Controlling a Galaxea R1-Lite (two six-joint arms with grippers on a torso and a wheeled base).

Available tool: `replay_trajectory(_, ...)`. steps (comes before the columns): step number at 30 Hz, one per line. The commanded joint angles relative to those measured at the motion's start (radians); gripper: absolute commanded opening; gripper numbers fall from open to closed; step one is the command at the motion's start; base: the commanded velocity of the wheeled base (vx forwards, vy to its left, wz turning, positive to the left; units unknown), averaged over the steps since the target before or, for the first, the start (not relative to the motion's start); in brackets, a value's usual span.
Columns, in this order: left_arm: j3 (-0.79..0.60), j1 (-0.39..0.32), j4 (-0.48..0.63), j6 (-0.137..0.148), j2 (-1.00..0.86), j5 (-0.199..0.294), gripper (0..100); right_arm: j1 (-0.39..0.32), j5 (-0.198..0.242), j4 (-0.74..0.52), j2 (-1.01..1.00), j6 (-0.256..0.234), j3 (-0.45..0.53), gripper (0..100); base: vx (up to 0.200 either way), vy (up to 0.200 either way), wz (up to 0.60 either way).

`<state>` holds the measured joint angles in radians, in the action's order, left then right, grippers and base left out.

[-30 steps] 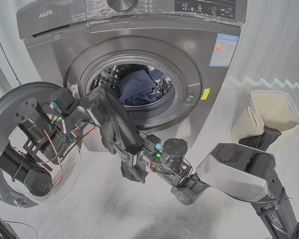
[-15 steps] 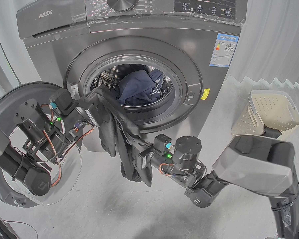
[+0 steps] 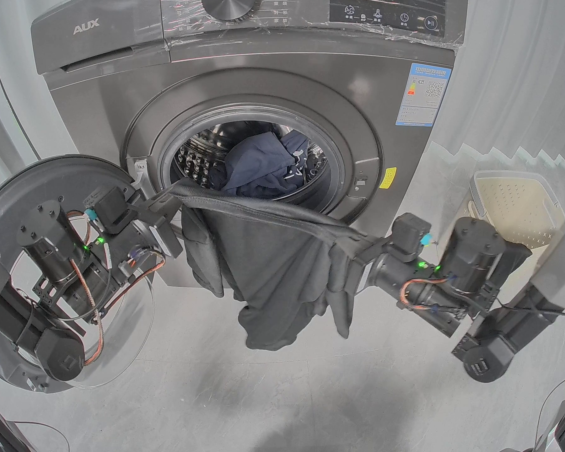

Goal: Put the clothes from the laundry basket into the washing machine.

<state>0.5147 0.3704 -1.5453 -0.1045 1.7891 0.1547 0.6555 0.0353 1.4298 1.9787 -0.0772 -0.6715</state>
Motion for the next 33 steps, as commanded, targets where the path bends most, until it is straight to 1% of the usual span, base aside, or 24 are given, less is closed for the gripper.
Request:
replay_trajectory(1,-0.087,-0.001,-0.001,-0.001,-0.071,0.032,0,-0.037,0.001,0.066,-0.192,-0.026,0.115,0,0.000,0.000,0.00)
replay_trajectory(3,-0.091,0.004,-0.001,-0.003,-0.083,0.031,0,-0.048,-0.002,0.086,-0.193,-0.030,0.110,0,0.000,0.000,0.00)
replay_trajectory(5,-0.091,0.004,0.002,-0.003,-0.102,0.031,0,-0.065,0.001,0.086,-0.196,-0.035,0.082,0,0.000,0.000,0.00)
replay_trajectory(6,-0.091,0.004,0.002,-0.003,-0.103,0.032,0,-0.066,0.001,0.086,-0.196,-0.035,0.079,0,0.000,0.000,0.00)
replay_trajectory(7,-0.094,0.004,0.004,-0.004,-0.116,0.032,0,-0.068,-0.006,0.087,-0.196,-0.036,0.046,0,0.000,0.000,0.00)
replay_trajectory(8,-0.096,0.004,0.004,-0.004,-0.123,0.032,0,-0.068,-0.008,0.089,-0.201,-0.038,0.032,0,0.000,0.000,0.00)
replay_trajectory(10,-0.094,0.004,0.004,-0.006,-0.139,0.032,0,-0.065,-0.008,0.100,-0.213,-0.038,0.018,0,0.000,0.000,0.00)
replay_trajectory(15,-0.085,0.007,0.008,-0.006,-0.183,0.032,0,-0.045,-0.009,0.106,-0.219,-0.039,0.013,0,0.000,0.000,0.00)
replay_trajectory(19,-0.064,0.012,0.011,-0.006,-0.206,0.031,0,-0.045,-0.009,0.103,-0.241,-0.038,0.012,0,0.000,0.000,0.00)
replay_trajectory(33,-0.036,0.027,0.103,-0.006,-0.281,0.032,0,-0.043,-0.009,0.087,-0.285,-0.036,0.010,0,0.000,0.000,0.00)
